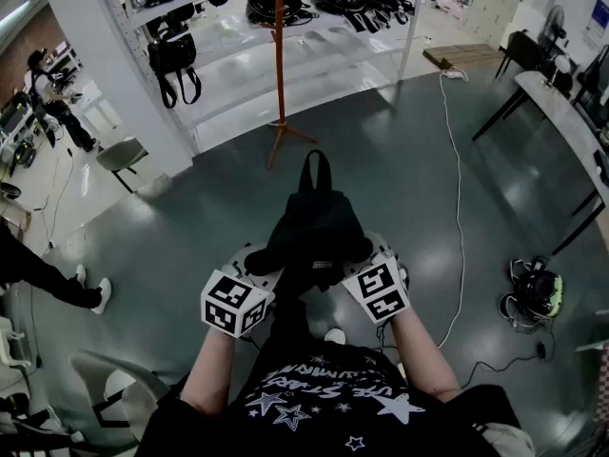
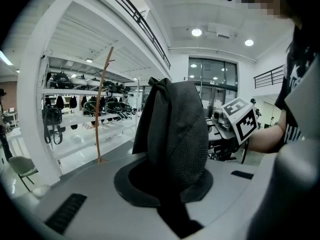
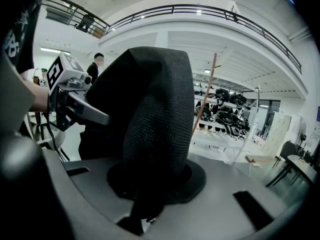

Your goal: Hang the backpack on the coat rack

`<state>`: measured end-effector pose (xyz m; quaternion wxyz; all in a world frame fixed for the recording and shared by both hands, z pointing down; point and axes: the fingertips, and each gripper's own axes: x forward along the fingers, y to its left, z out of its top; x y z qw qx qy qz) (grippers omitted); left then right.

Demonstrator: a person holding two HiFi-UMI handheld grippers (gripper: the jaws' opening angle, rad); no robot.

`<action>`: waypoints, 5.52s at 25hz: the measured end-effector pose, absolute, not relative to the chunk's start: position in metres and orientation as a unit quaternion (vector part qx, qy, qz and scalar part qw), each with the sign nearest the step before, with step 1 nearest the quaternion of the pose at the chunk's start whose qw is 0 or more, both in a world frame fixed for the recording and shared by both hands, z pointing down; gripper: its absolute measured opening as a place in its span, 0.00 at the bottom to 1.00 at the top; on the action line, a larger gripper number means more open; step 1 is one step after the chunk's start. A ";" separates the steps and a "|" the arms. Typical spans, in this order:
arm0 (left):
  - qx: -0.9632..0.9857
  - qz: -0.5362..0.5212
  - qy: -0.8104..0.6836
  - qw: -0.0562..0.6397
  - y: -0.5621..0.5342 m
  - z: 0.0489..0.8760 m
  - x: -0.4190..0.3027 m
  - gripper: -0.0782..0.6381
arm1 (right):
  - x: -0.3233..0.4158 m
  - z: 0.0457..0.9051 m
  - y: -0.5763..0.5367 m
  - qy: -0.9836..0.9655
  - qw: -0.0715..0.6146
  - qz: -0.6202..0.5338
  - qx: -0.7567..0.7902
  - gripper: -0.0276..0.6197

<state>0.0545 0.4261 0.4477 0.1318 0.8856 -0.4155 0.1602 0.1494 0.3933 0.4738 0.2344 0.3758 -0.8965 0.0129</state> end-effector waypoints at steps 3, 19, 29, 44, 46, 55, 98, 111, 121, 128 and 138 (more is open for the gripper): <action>0.885 0.160 -0.418 0.132 0.429 0.450 0.051 0.19 | 0.146 0.476 0.397 -0.897 0.237 0.014 0.372 0.14; 0.883 0.194 -0.392 0.170 0.374 0.483 0.030 0.19 | 0.126 0.509 0.346 -0.895 0.268 0.051 0.354 0.14; 0.897 0.170 -0.381 0.146 0.241 0.467 -0.040 0.19 | 0.058 0.486 0.214 -0.885 0.277 0.025 0.373 0.14; 0.911 0.181 -0.338 0.154 0.143 0.485 -0.093 0.20 | 0.007 0.502 0.127 -0.869 0.303 0.042 0.389 0.14; 0.908 0.179 -0.341 0.164 0.134 0.490 -0.097 0.20 | 0.003 0.506 0.116 -0.868 0.309 0.041 0.386 0.14; 0.894 0.190 -0.365 0.177 0.063 0.507 -0.095 0.20 | 0.003 0.526 0.038 -0.880 0.301 0.046 0.366 0.14; 0.835 0.208 -0.486 0.151 -0.311 0.473 -0.035 0.20 | 0.053 0.488 -0.362 -0.920 0.256 -0.010 0.295 0.14; 0.847 0.199 -0.477 0.127 -0.391 0.468 -0.069 0.20 | 0.020 0.482 -0.439 -0.915 0.259 -0.026 0.307 0.14; 0.848 0.214 -0.466 0.137 -0.413 0.487 -0.076 0.20 | 0.014 0.499 -0.462 -0.912 0.267 -0.016 0.311 0.14; 0.849 0.224 -0.457 0.143 -0.422 0.494 -0.077 0.20 | 0.014 0.508 -0.468 -0.911 0.267 0.006 0.314 0.14; 0.845 0.256 -0.444 0.152 -0.442 0.503 -0.092 0.20 | 0.000 0.525 -0.489 -0.911 0.270 0.036 0.309 0.15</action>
